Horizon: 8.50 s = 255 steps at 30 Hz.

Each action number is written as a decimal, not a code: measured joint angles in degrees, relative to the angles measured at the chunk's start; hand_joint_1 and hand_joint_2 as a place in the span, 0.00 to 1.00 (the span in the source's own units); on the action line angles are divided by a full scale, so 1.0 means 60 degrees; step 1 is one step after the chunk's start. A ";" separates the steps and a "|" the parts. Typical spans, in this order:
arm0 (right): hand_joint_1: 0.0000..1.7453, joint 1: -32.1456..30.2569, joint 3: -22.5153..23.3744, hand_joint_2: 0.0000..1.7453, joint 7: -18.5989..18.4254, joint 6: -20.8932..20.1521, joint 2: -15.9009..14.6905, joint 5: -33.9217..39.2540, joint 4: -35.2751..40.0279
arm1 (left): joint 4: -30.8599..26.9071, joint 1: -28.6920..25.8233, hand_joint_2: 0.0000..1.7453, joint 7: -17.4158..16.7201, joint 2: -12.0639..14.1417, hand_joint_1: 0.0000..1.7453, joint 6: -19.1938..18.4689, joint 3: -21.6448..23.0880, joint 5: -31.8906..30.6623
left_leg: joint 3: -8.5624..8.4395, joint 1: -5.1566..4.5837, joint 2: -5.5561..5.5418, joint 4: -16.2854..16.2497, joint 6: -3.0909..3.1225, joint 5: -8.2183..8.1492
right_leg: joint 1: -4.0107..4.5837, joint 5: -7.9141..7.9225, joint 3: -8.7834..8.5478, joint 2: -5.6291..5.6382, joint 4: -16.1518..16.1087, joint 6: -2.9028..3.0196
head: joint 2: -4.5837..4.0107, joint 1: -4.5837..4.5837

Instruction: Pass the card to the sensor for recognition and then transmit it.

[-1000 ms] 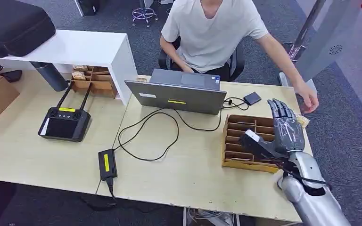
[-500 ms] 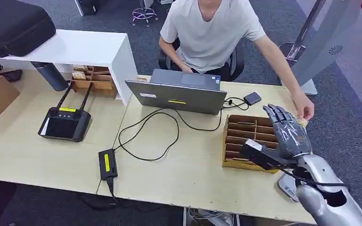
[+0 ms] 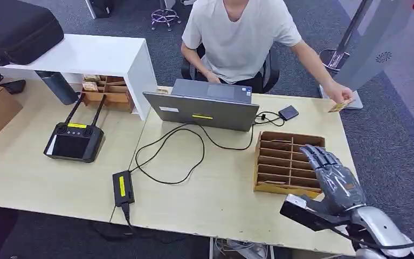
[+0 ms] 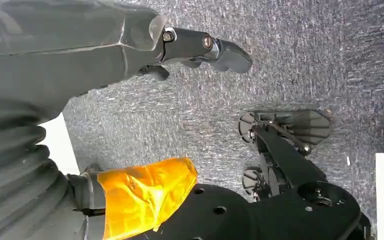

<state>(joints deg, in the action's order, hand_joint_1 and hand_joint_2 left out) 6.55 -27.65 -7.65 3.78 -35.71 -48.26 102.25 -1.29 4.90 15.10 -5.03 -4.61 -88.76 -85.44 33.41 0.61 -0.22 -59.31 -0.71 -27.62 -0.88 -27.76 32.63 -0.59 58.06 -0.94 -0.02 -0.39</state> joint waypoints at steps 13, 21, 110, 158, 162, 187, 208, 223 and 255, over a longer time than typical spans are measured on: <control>0.00 -0.1101 0.0007 1.00 -0.0011 0.0229 0.0153 -0.0131 0.0320 | 0.0000 -0.0075 1.00 0.0018 -0.0037 0.00 0.0051 -0.0004 0.0044 | 0.0000 -0.0001 0.0003 0.0000 0.0000 0.0000 | -0.0002 0.0000 -0.0001 0.0003 -0.0001 0.0000 | 0.0000 0.0000; 0.00 -0.1253 0.0048 1.00 -0.0004 0.0701 0.0317 -0.0508 0.0331 | 0.0000 -0.0081 1.00 0.0022 -0.0037 0.00 0.0062 -0.0004 0.0062 | -0.0001 0.0000 0.0001 0.0000 0.0000 0.0000 | 0.0000 0.0000 -0.0002 0.0000 0.0000 0.0000 | 0.0000 0.0000; 0.00 0.1661 -0.0416 1.00 0.0641 0.2808 0.2207 -0.2910 -0.2848 | 0.0000 0.0384 1.00 -0.0488 -0.0022 0.00 -0.0102 0.0966 -0.0077 | -0.0001 -0.0001 0.0011 0.0002 -0.0002 0.0007 | -0.0001 0.0002 0.0002 0.0009 0.0003 0.0003 | -0.0004 -0.0004; 0.00 0.2035 -0.1654 1.00 0.0397 0.1279 0.1024 -0.1662 -0.1246 | 0.0000 0.0196 1.00 -0.0375 -0.0022 0.00 -0.0117 0.0266 -0.0077 | -0.0001 -0.0002 0.0012 0.0002 -0.0001 0.0007 | -0.0002 0.0002 0.0001 0.0010 0.0003 0.0003 | 0.0000 0.0000; 0.00 0.1860 -0.1719 1.00 0.0320 0.1290 0.0929 -0.1596 -0.1144 | 0.0000 0.0164 1.00 -0.0375 -0.0022 0.00 -0.0117 0.0211 -0.0077 | -0.0001 -0.0001 0.0012 0.0002 -0.0001 0.0006 | -0.0002 0.0002 0.0001 0.0010 0.0002 0.0003 | 0.0000 0.0000; 0.00 -0.1119 -0.1293 1.00 0.0120 0.3396 0.1960 -0.2244 -0.0991 | 0.0000 0.0066 1.00 -0.0259 -0.0029 0.00 0.0142 -0.0004 -0.0029 | 0.0000 0.0002 0.0008 0.0007 -0.0001 0.0001 | 0.0002 -0.0001 0.0002 0.0006 0.0001 0.0003 | 0.0000 0.0000; 0.00 -0.0704 -0.0473 1.00 0.0233 0.4350 0.3563 -0.2470 -0.2893 | 0.0000 0.0266 1.00 -0.0423 -0.0040 0.00 0.0149 0.0120 -0.0077 | -0.0003 0.0002 0.0015 0.0006 -0.0004 0.0007 | 0.0001 0.0001 0.0001 0.0011 0.0003 0.0003 | 0.0000 -0.0004; 0.00 0.0205 -0.0368 1.00 0.0310 0.4346 0.3894 -0.2405 -0.4269 | 0.0000 0.0400 1.00 -0.0605 -0.0037 0.00 0.0073 0.0565 -0.0077 | -0.0002 0.0001 0.0014 0.0006 -0.0003 0.0007 | 0.0000 0.0001 0.0002 0.0012 0.0003 0.0004 | 0.0000 0.0000; 0.00 0.0023 -0.0266 1.00 0.0601 0.4404 0.3993 -0.1894 -0.4889 | 0.0000 0.0396 1.00 -0.0689 -0.0026 0.00 0.0109 0.0718 -0.0077 | -0.0002 0.0001 0.0015 0.0006 -0.0003 0.0007 | 0.0000 0.0001 0.0003 0.0012 0.0003 0.0004 | 0.0000 0.0000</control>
<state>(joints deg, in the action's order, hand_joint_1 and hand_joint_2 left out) 6.69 -29.24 -4.04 30.21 -11.76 -59.63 72.91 -1.29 7.27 10.97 -5.18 -3.96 -84.46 -85.90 33.40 0.61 -0.13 -59.27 -0.73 -27.58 -0.88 -27.75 32.65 -0.52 58.08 -0.92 -0.02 -0.39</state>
